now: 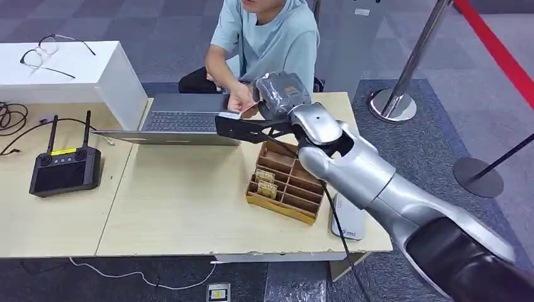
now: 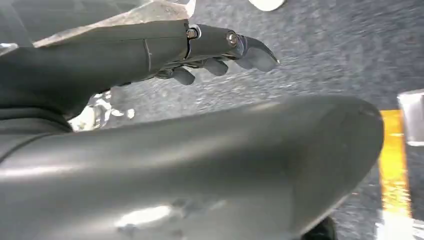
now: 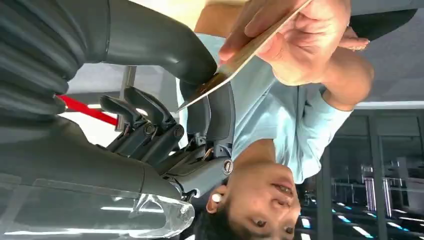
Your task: Pass the card to the sensor for recognition and then transmit it.
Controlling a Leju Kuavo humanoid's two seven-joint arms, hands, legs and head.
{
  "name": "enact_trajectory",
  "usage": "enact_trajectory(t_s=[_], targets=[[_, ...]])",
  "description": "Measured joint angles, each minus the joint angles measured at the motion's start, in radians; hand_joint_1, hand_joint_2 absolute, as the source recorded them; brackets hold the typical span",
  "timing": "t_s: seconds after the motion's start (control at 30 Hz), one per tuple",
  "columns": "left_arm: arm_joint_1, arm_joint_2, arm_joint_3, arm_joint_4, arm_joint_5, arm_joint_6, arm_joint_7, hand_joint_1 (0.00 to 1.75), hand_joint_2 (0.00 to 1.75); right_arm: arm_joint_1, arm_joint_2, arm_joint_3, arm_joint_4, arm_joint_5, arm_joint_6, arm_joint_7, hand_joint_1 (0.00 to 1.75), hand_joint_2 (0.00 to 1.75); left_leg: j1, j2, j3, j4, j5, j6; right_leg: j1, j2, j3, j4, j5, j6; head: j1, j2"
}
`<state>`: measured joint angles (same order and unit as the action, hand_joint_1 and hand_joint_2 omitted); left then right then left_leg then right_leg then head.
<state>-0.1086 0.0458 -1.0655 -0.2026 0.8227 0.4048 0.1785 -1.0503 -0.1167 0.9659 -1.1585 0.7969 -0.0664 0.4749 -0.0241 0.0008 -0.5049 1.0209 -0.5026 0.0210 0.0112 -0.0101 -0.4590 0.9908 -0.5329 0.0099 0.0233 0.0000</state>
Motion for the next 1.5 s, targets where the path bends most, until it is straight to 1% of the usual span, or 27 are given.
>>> enact_trajectory(t_s=[0.2, 0.23, 0.27, 0.43, 0.57, 0.67, 0.83, 0.87, 0.97, 1.1, 1.3, 1.4, 1.5], targets=[[0.000, 0.002, 0.007, 0.000, 0.014, -0.003, -0.006, 0.00, 0.00, 0.000, 0.001, 0.000, 0.000, 0.003, -0.011, 0.001, 1.75, 1.75, 0.000, 0.000, 0.000, 0.000, 0.000, 0.000, 0.000, 0.000, 0.000, 0.000, 0.000, 0.000, 0.000, 0.000], [0.000, 0.002, 0.008, 0.001, 0.014, -0.003, -0.006, 0.00, 0.00, 0.000, 0.001, 0.000, 0.000, 0.003, -0.011, 0.001, 0.24, 1.75, 0.000, 0.000, 0.000, 0.000, 0.000, 0.000, 0.000, 0.000, 0.000, 0.000, 0.000, 0.000, 0.000, 0.000], [0.000, 0.002, 0.008, 0.001, 0.014, -0.003, -0.006, 0.00, 0.00, 0.000, 0.000, -0.001, 0.000, 0.005, -0.012, 0.004, 0.00, 1.75, 0.000, 0.000, 0.000, 0.000, 0.000, 0.000, 0.000, 0.000, 0.000, 0.000, 0.000, 0.000, 0.000, 0.000], [0.000, 0.003, 0.008, 0.002, 0.013, -0.001, -0.006, 0.00, 0.00, 0.000, -0.005, -0.001, -0.003, 0.032, -0.034, 0.018, 0.00, 1.75, 0.000, 0.000, 0.000, 0.000, 0.000, 0.000, 0.000, 0.000, 0.000, 0.000, 0.000, 0.000, 0.000, 0.000], [0.000, 0.005, 0.008, 0.002, 0.023, -0.031, -0.014, 0.00, 0.00, 0.001, -0.008, -0.001, -0.011, 0.054, -0.054, 0.022, 0.00, 1.75, 0.000, 0.000, 0.000, 0.000, 0.000, 0.000, 0.000, 0.000, 0.000, 0.000, 0.000, 0.000, 0.000, 0.000], [0.000, 0.006, 0.008, 0.002, 0.029, -0.046, -0.025, 0.00, 0.00, 0.001, -0.009, -0.002, -0.018, 0.064, -0.058, 0.022, 0.00, 1.75, 0.000, 0.000, 0.000, 0.000, 0.000, 0.000, 0.000, 0.000, 0.000, 0.000, 0.000, 0.000, 0.000, 0.000], [0.001, 0.006, 0.008, 0.002, 0.031, -0.047, -0.027, 0.00, 0.00, 0.001, -0.009, -0.002, -0.019, 0.066, -0.058, 0.022, 0.00, 1.75, 0.000, 0.000, 0.000, 0.000, 0.000, 0.000, 0.000, 0.000, 0.000, 0.000, 0.000, 0.000, 0.000, 0.000], [0.001, 0.007, 0.010, 0.002, 0.039, -0.051, -0.040, 0.00, 0.00, 0.001, -0.009, -0.002, -0.026, 0.080, -0.061, 0.022, 0.00, 1.75, 0.000, 0.000, 0.000, 0.000, 0.000, 0.000, 0.000, 0.000, 0.000, 0.000, 0.000, 0.000, 0.000, 0.000], [0.001, 0.008, 0.022, 0.003, 0.050, -0.082, -0.055, 0.00, 0.00, 0.000, -0.018, -0.004, -0.075, 0.121, -0.044, 0.038, 0.00, 1.75, 0.000, 0.000, 0.000, 0.000, 0.000, 0.000, 0.000, 0.000, 0.000, 0.000, 0.000, 0.000, 0.000, 0.000], [0.002, 0.008, 0.027, 0.003, 0.053, -0.090, -0.056, 0.00, 0.00, -0.006, -0.032, -0.012, -0.124, 0.129, -0.017, 0.057, 0.00, 1.75, 0.000, 0.000, 0.000, 0.000, 0.000, 0.000, 0.000, 0.000, 0.000, 0.000, 0.000, 0.000, 0.000, 0.000], [0.002, 0.009, 0.029, 0.004, 0.050, -0.080, -0.067, 0.00, 0.00, -0.012, -0.078, -0.034, -0.214, 0.142, 0.012, 0.110, 0.00, 1.75, 0.000, 0.000, 0.001, 0.000, 0.000, 0.000, 0.000, 0.000, 0.000, 0.000, 0.000, 0.000, 0.000, 0.000], [0.003, 0.010, 0.029, 0.005, 0.056, -0.079, -0.067, 0.00, 0.00, -0.011, -0.116, -0.046, -0.271, 0.147, 0.049, 0.144, 0.00, 1.75, 0.000, 0.000, 0.000, 0.000, 0.000, 0.000, 0.000, 0.000, 0.000, 0.000, 0.000, 0.000, 0.000, 0.000], [0.004, 0.010, 0.030, 0.005, 0.060, -0.076, -0.068, 0.00, 0.00, -0.006, -0.161, -0.063, -0.331, 0.137, 0.067, 0.172, 0.00, 1.75, 0.000, 0.000, 0.000, 0.000, 0.000, 0.000, 0.000, 0.000, -0.001, 0.000, 0.000, 0.000, 0.000, 0.000]])
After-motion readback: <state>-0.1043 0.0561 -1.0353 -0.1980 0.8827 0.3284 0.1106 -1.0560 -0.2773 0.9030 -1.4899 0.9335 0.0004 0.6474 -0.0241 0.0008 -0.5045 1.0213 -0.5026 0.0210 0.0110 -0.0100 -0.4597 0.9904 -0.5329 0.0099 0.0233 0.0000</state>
